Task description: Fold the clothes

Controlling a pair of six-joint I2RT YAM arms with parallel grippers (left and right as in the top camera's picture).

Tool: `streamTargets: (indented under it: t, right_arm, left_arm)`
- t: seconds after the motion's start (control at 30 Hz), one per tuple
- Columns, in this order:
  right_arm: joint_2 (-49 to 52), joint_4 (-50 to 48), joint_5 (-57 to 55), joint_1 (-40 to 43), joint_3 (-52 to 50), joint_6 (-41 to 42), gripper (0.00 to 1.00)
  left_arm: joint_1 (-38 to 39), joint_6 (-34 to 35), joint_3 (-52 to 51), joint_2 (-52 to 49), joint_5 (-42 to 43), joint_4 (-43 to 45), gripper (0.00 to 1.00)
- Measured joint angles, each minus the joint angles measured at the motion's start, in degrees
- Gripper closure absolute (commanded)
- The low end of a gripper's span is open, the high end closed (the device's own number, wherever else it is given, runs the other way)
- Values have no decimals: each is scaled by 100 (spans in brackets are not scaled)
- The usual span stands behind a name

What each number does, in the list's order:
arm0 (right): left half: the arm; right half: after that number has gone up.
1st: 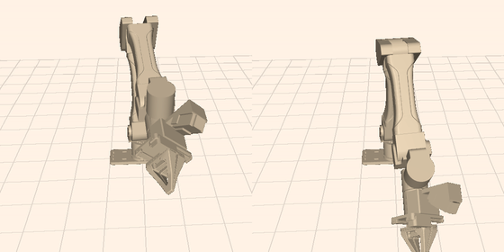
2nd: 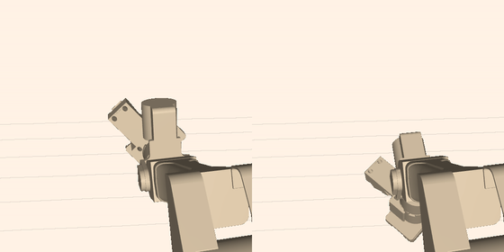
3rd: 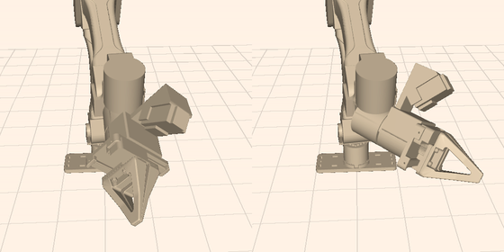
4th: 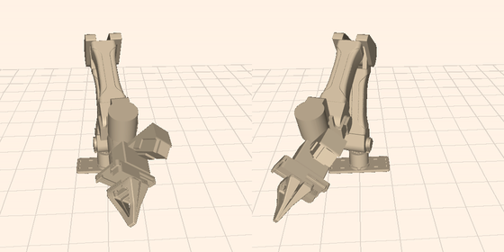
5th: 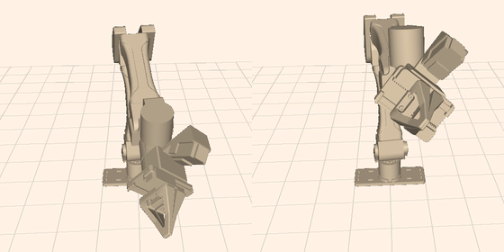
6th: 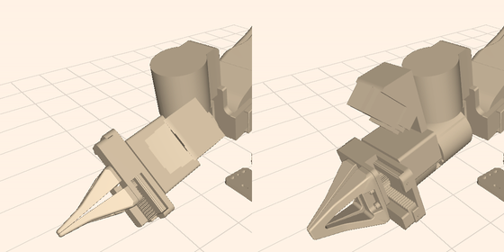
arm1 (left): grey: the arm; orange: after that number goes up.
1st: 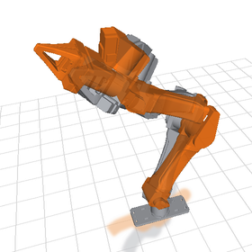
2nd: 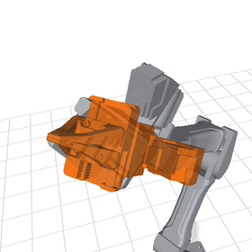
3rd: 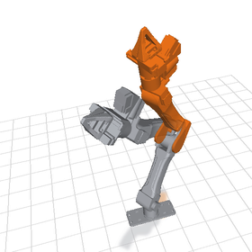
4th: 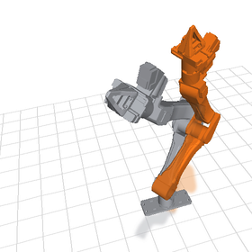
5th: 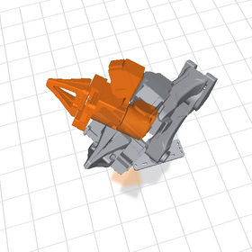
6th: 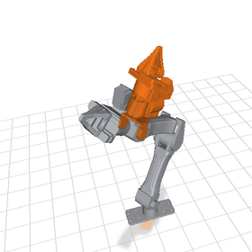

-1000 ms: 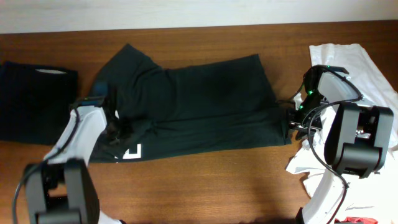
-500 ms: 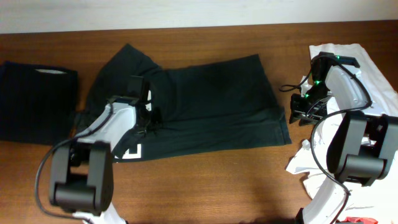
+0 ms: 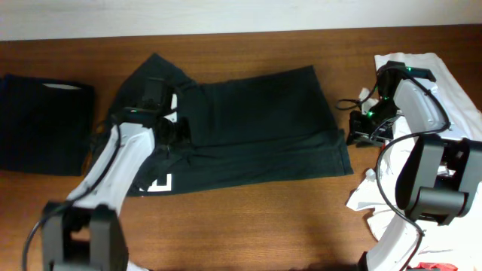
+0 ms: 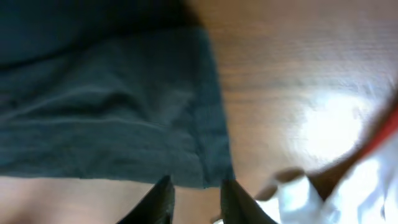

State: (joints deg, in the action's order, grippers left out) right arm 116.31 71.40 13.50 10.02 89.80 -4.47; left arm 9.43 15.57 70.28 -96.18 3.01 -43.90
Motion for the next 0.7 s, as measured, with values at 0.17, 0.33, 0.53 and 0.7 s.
streamTargets:
  t: [0.17,0.33,0.53,0.7]
  right_arm:
    - [11,-588,223,-472,-173,-326,74]
    - [22,-678,87,-940,-356,-302,75]
    - [37,-922,-13,-931,-1099,-299,75]
    - [-24,-822,-313,-933,-1493,173,75]
  left_arm:
    - [0,-13,59,166,-48,-111,57]
    - [0,-15,59,164,-74,-219,54]
    - [0,-17,59,164,-142,-219,52]
    - [0,-17,59,164,-153,-221,51]
